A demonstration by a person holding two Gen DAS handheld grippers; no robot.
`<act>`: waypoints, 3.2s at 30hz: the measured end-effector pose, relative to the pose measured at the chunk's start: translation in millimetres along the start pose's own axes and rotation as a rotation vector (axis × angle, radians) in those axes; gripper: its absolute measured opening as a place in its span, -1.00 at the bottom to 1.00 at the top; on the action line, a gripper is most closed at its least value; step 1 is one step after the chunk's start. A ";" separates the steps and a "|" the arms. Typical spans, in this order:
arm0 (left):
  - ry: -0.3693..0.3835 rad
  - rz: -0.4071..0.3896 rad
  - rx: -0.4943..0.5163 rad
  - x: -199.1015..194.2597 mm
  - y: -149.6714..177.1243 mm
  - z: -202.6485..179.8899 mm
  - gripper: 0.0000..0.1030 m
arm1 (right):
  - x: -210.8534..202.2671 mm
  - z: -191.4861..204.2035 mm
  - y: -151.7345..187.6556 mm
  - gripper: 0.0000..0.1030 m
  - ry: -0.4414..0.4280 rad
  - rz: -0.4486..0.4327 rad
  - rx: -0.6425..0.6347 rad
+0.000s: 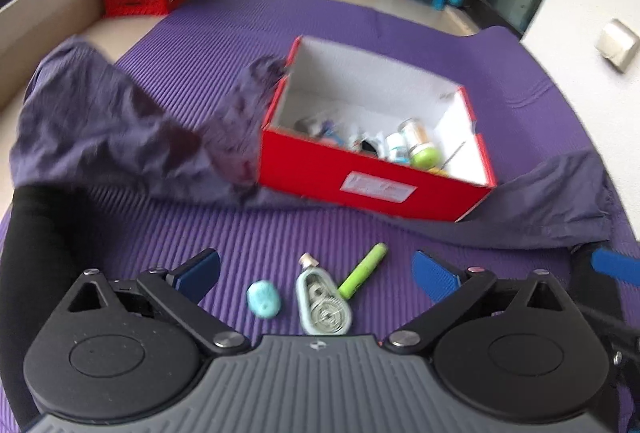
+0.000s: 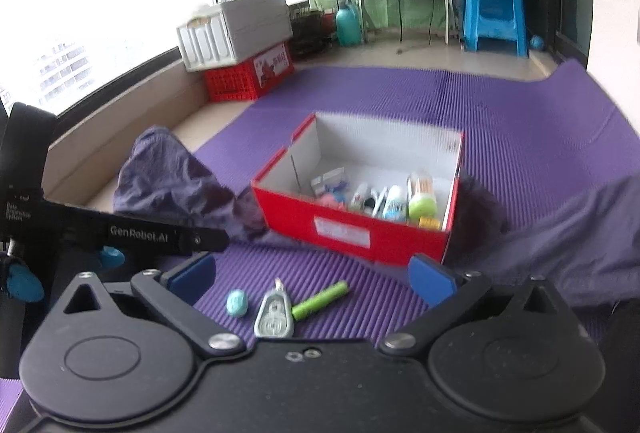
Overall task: Organize rigid objects
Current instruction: 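Withdraw both tools from the shoebox toward the remaining items, then grasp the light-blue eraser with the left tool while the right tool grasps the red dragon keychain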
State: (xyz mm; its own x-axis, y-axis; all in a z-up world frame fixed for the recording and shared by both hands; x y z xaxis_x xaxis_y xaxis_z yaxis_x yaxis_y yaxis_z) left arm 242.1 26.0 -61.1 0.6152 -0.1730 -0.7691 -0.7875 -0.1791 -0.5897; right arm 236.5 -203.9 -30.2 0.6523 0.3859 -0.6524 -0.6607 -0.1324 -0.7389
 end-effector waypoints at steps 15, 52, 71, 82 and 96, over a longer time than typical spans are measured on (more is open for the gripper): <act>-0.111 0.116 -0.077 70.7 41.0 36.7 1.00 | 58.3 11.4 66.1 0.87 0.005 0.185 -0.027; -0.241 0.114 -0.103 124.4 65.8 64.8 0.98 | 154.2 40.0 106.3 0.21 0.008 0.388 -0.237; -0.236 0.054 -0.053 119.8 66.2 59.1 0.17 | 148.3 47.7 108.9 -0.17 0.052 0.356 -0.250; -0.217 0.035 -0.072 114.7 66.4 63.5 -0.55 | 142.6 40.2 110.7 -0.20 0.056 0.363 -0.184; -0.128 0.058 -0.122 110.9 67.0 67.7 -0.84 | 125.2 26.0 116.2 -0.20 0.057 0.365 -0.091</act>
State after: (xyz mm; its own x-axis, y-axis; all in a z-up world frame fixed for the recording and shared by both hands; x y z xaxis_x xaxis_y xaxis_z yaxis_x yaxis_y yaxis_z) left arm 255.1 60.4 -202.6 0.5532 -0.0628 -0.8307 -0.8065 -0.2900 -0.5152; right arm 231.8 -147.2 -193.3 0.4014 0.2473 -0.8819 -0.8193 -0.3335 -0.4664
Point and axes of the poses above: each gripper's, at about its wrist camera, not at the fingertips, and x roughly the way its jaws point, z to its left, y to its underside, the point moved 2 cm from there along x, roughly the way its jaws point, and after that the axes turned 5 degrees about y, right-handed, at the moved point
